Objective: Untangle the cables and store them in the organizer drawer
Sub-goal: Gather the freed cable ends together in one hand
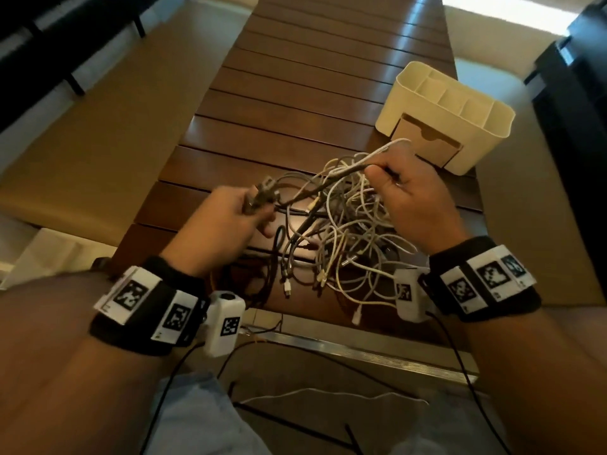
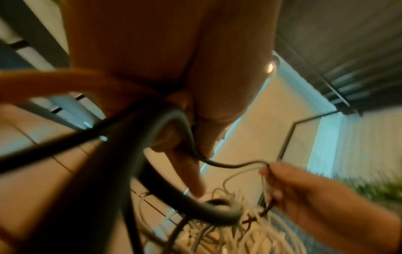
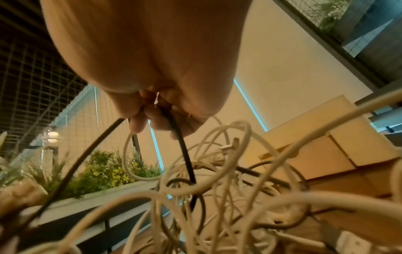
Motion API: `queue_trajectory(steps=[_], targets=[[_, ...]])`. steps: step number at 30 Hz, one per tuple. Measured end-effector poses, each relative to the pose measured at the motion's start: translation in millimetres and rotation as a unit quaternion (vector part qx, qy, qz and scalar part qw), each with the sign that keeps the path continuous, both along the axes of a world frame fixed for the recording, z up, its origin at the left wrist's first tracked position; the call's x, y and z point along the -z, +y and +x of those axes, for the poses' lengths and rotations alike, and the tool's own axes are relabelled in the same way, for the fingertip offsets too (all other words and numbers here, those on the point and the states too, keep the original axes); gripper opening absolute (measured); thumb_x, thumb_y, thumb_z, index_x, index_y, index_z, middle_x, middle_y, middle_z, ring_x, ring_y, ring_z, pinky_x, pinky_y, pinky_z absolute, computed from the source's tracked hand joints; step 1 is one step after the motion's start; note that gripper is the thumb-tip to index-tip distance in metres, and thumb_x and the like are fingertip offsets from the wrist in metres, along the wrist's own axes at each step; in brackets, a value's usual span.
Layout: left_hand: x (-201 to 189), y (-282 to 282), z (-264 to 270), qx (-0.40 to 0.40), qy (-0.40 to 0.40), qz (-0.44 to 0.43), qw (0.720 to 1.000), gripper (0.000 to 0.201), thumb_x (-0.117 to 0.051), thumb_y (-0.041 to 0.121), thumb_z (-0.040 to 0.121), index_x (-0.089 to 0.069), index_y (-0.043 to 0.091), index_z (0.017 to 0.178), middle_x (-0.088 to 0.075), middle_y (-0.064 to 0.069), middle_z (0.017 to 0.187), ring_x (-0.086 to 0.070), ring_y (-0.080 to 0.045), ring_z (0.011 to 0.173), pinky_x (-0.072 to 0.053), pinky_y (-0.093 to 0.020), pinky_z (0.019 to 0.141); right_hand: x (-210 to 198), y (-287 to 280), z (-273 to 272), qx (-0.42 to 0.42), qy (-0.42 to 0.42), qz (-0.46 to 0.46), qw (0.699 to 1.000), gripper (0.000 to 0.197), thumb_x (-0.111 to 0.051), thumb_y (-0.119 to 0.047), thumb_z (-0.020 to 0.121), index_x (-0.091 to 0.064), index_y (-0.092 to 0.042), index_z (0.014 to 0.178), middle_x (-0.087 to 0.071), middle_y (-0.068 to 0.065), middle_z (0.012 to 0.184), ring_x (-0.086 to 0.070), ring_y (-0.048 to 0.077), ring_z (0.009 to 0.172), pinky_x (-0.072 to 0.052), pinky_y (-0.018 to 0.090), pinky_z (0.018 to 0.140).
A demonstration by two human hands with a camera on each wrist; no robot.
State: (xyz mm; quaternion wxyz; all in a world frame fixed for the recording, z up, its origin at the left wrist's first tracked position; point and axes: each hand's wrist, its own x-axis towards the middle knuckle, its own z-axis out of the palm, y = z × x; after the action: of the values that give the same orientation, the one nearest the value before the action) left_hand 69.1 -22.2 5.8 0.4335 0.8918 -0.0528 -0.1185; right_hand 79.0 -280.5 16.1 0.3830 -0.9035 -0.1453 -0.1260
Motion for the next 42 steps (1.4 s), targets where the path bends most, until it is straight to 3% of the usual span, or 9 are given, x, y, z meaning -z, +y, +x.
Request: queue_trajectory(steps=[7,10,13,20,24,29,34,37,42], targets=[[0,6,9,-0.110,-0.148,0.024,0.983,0.016,-0.056,0.026,0.100,-0.070,0.018,0.100,-0.069,0.001,0.092,-0.063,-0.016,0.087,-0.052,-0.040,0.074,3,10,-1,-0.117,0.034,-0.154,0.981,0.012,-0.060,-0.020,0.096,-0.070,-0.014,0.093,-0.056,-0.013,0.081,-0.050,0.000,0.074,-0.036,0.009,0.069],[-5,-13,-3,-0.010,-0.119,-0.055,0.991,0.016,-0.055,0.023,0.100,-0.068,0.031,0.106,-0.068,0.012,0.098,-0.060,0.000,0.090,-0.047,-0.020,0.075,6,20,-4,-0.147,0.008,-0.140,0.979,0.013,-0.061,-0.018,0.094,-0.071,-0.010,0.094,-0.056,-0.010,0.082,-0.049,-0.001,0.074,-0.039,0.011,0.071],[4,-30,-9,0.083,-0.083,-0.066,0.991,0.012,-0.056,0.020,0.100,-0.067,0.025,0.098,-0.070,0.007,0.090,-0.062,-0.001,0.080,-0.047,-0.016,0.068,4,28,-4,-0.143,-0.011,-0.103,0.984,0.014,-0.060,-0.018,0.094,-0.071,-0.008,0.094,-0.055,-0.009,0.083,-0.047,0.000,0.073,-0.036,0.008,0.071],[0,-22,-5,0.051,-0.137,-0.113,0.983,0.023,-0.054,0.024,0.102,-0.061,0.027,0.079,-0.064,-0.003,0.072,-0.054,-0.010,0.059,-0.040,-0.018,0.054,16,26,-1,-0.122,0.038,-0.085,0.988,0.020,-0.051,-0.028,0.101,-0.064,-0.013,0.096,-0.057,-0.005,0.084,-0.051,0.007,0.077,-0.038,0.015,0.067],[-4,-15,-3,0.016,-0.095,-0.250,0.963,0.021,-0.053,0.027,0.100,-0.067,0.021,0.087,-0.057,0.010,0.062,-0.045,-0.004,0.050,-0.035,-0.017,0.049,23,20,2,-0.093,0.073,-0.083,0.989,0.016,-0.048,-0.027,0.103,-0.060,-0.018,0.099,-0.050,-0.016,0.086,-0.049,0.001,0.081,-0.035,0.008,0.069],[-3,-9,-3,-0.007,-0.001,-0.375,0.927,0.028,-0.052,0.031,0.095,-0.066,0.008,0.091,-0.053,0.006,0.061,-0.038,-0.004,0.046,-0.031,-0.019,0.043,27,16,4,-0.073,0.082,-0.072,0.991,0.010,-0.048,-0.023,0.102,-0.059,-0.022,0.102,-0.049,-0.019,0.091,-0.048,-0.004,0.085,-0.034,0.006,0.071],[9,-6,1,-0.021,0.010,-0.249,0.968,0.021,-0.051,0.022,0.104,-0.067,0.018,0.091,-0.063,0.007,0.065,-0.040,-0.005,0.046,-0.030,-0.026,0.051,12,11,3,-0.041,0.052,-0.002,0.998,0.009,-0.051,-0.019,0.101,-0.059,-0.022,0.097,-0.051,-0.013,0.087,-0.050,0.001,0.079,-0.036,0.007,0.068],[12,-3,4,-0.080,-0.037,-0.156,0.984,0.023,-0.053,0.031,0.102,-0.057,0.026,0.081,-0.052,0.015,0.057,-0.042,-0.001,0.049,-0.035,-0.030,0.058,7,9,4,-0.056,0.039,-0.022,0.997,0.008,-0.054,-0.019,0.100,-0.060,-0.021,0.095,-0.052,-0.015,0.087,-0.051,0.000,0.080,-0.036,0.006,0.069],[5,-2,6,-0.100,0.099,-0.445,0.884,0.028,-0.053,0.045,0.097,-0.045,0.020,0.086,-0.044,0.005,0.070,-0.027,-0.005,0.045,-0.025,-0.019,0.041,21,9,5,-0.093,0.046,-0.113,0.988,0.008,-0.056,-0.017,0.098,-0.064,-0.016,0.096,-0.046,-0.021,0.087,-0.045,-0.011,0.083,-0.030,0.003,0.074]])
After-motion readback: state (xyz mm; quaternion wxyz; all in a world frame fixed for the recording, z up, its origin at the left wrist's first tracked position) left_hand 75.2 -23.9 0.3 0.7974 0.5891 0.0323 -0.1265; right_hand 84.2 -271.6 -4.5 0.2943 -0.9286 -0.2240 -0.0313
